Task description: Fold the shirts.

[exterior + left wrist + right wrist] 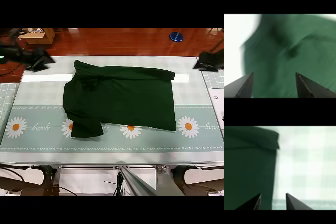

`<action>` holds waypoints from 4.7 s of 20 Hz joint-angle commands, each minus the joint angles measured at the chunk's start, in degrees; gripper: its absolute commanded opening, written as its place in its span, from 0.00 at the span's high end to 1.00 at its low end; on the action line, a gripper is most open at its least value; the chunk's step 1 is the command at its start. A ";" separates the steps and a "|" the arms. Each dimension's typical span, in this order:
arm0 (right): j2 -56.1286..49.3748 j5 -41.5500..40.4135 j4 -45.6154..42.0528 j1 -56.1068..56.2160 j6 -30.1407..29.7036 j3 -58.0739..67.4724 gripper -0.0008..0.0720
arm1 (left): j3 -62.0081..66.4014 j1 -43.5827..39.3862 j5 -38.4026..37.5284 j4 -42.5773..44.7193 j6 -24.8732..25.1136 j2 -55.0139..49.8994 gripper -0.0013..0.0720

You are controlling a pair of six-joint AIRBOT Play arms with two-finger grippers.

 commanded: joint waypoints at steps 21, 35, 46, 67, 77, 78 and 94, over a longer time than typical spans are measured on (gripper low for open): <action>6.54 -2.08 19.12 -8.31 -6.40 -28.33 0.41 | -40.70 -0.66 13.16 -11.10 7.82 0.96 0.15; 20.04 -2.54 12.44 -24.15 -7.50 -49.81 0.33 | -40.68 -2.29 12.83 -15.23 10.93 1.16 0.94; 20.39 -11.47 20.74 -23.87 -10.93 -68.28 0.33 | -40.68 -2.32 10.73 -15.23 12.59 1.66 0.94; 45.70 -17.79 43.34 -6.03 -12.70 -24.50 0.96 | -12.52 -2.36 17.55 -30.36 18.64 36.92 0.94; 51.19 -9.70 13.20 -6.03 7.50 17.18 0.96 | 0.61 -2.36 25.14 -11.98 4.85 66.93 0.95; 52.09 -7.37 11.61 -6.03 8.35 17.44 0.96 | 0.61 -2.34 24.70 -8.04 1.81 68.89 0.95; 51.36 21.84 0.44 -0.35 6.56 1.97 0.97 | -7.17 -2.32 -15.91 10.21 -7.17 65.00 0.95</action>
